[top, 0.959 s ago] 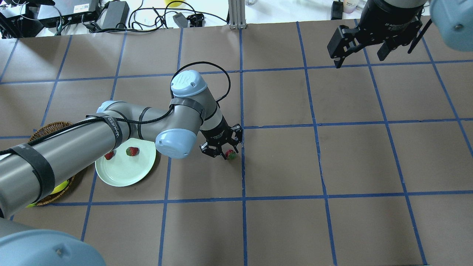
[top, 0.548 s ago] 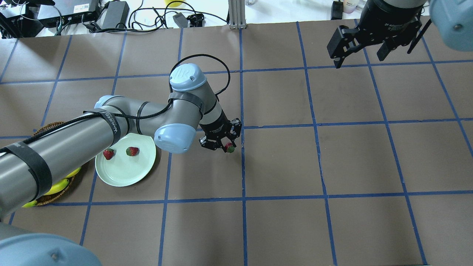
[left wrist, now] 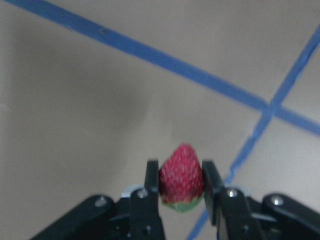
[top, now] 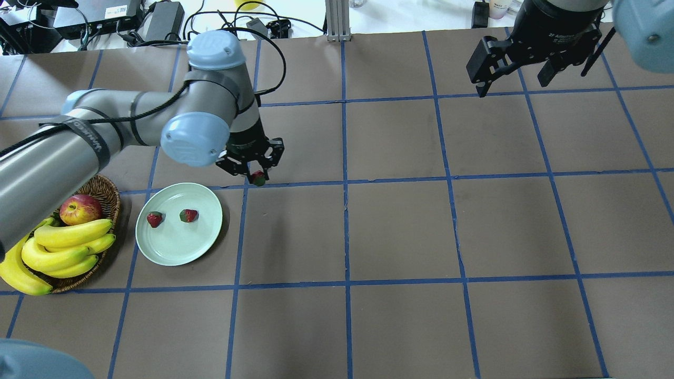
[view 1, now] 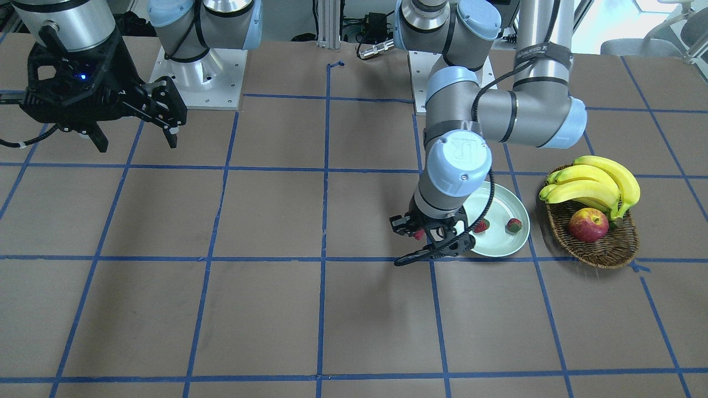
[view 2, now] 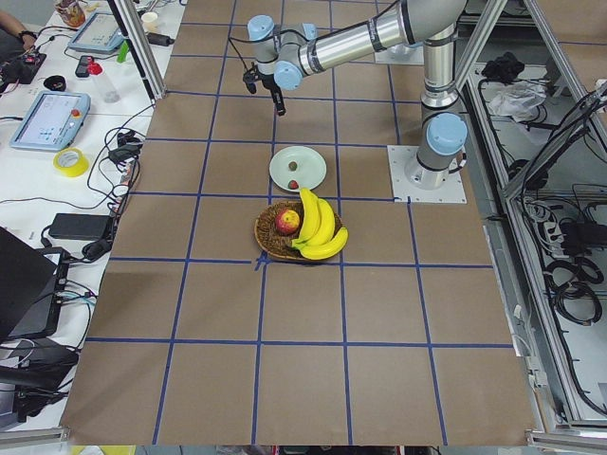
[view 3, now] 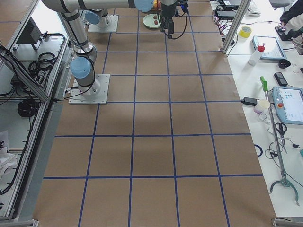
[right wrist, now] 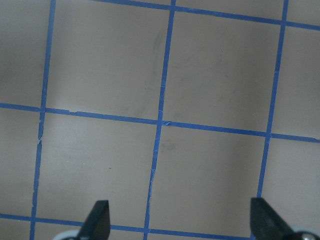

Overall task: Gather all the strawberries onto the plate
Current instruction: 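Carry the strawberry with the left gripper onto the plate and release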

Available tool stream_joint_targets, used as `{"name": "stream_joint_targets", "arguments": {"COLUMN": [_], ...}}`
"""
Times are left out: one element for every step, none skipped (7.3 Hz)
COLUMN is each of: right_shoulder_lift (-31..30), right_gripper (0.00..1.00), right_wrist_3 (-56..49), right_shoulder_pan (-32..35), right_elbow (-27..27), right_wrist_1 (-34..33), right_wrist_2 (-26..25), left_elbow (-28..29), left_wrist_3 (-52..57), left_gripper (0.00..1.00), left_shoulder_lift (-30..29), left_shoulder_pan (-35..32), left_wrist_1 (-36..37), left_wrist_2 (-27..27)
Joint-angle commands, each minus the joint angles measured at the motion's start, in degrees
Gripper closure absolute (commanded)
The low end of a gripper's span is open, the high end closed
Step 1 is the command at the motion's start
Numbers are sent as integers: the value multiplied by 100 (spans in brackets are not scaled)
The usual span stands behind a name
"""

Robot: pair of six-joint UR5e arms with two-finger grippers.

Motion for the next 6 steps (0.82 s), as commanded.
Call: {"name": "stream_joint_targets", "arguments": {"right_shoulder_lift": [0, 0, 0, 0, 0, 0], "right_gripper": [0, 0, 0, 0, 0, 0], "right_wrist_3": [9, 0, 9, 0, 0, 0], "right_shoulder_pan": [0, 0, 0, 0, 0, 0], "right_elbow": [0, 0, 0, 0, 0, 0], "right_wrist_1": [0, 0, -9, 0, -9, 0], "right_wrist_2": [1, 1, 1, 1, 1, 1], "left_elbow": [-220, -553, -834, -916, -916, -925], "left_wrist_3": [1284, 1682, 1843, 1957, 1984, 1985], "left_gripper": [100, 100, 100, 100, 100, 27], "left_shoulder_lift": [134, 134, 134, 126, 134, 126], "left_shoulder_pan": [904, 1256, 1460, 1523, 1523, 1523], "left_wrist_1": [-358, -306, 17, 177, 178, 170], "left_wrist_2": [207, 443, 480, 480, 489, 480]}}
